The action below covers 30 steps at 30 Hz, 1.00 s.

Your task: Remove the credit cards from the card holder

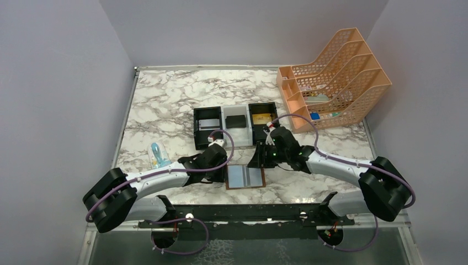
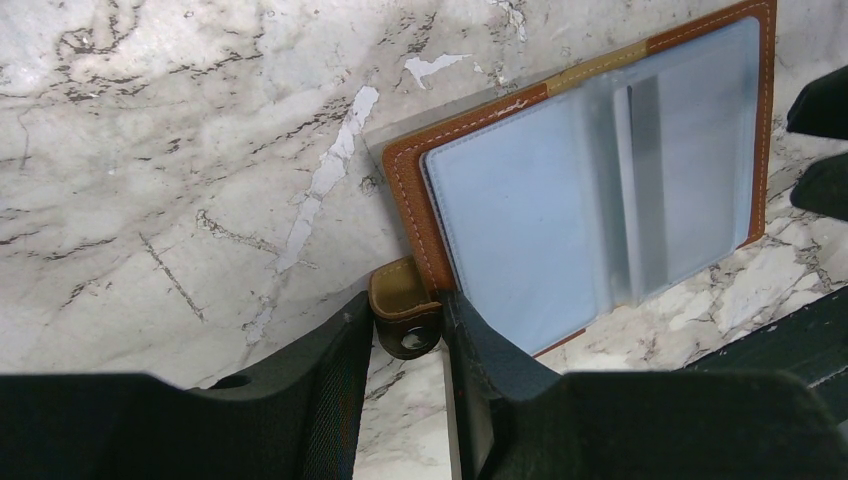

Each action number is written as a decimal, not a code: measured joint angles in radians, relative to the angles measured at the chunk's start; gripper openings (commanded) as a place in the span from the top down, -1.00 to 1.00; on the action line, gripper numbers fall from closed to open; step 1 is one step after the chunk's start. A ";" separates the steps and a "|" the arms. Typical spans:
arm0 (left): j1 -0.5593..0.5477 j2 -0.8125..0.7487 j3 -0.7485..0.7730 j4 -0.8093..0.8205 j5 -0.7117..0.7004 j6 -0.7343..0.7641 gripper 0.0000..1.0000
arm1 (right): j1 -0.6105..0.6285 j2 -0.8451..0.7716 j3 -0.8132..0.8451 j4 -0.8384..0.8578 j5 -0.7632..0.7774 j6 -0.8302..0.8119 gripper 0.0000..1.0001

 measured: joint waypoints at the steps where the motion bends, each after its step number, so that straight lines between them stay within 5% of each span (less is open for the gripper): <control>1: 0.000 0.000 0.000 0.000 0.000 0.000 0.33 | 0.000 -0.001 0.004 -0.015 0.016 -0.008 0.19; 30: -0.006 0.010 0.002 0.015 0.000 0.000 0.34 | 0.000 0.034 0.011 -0.143 0.085 -0.069 0.18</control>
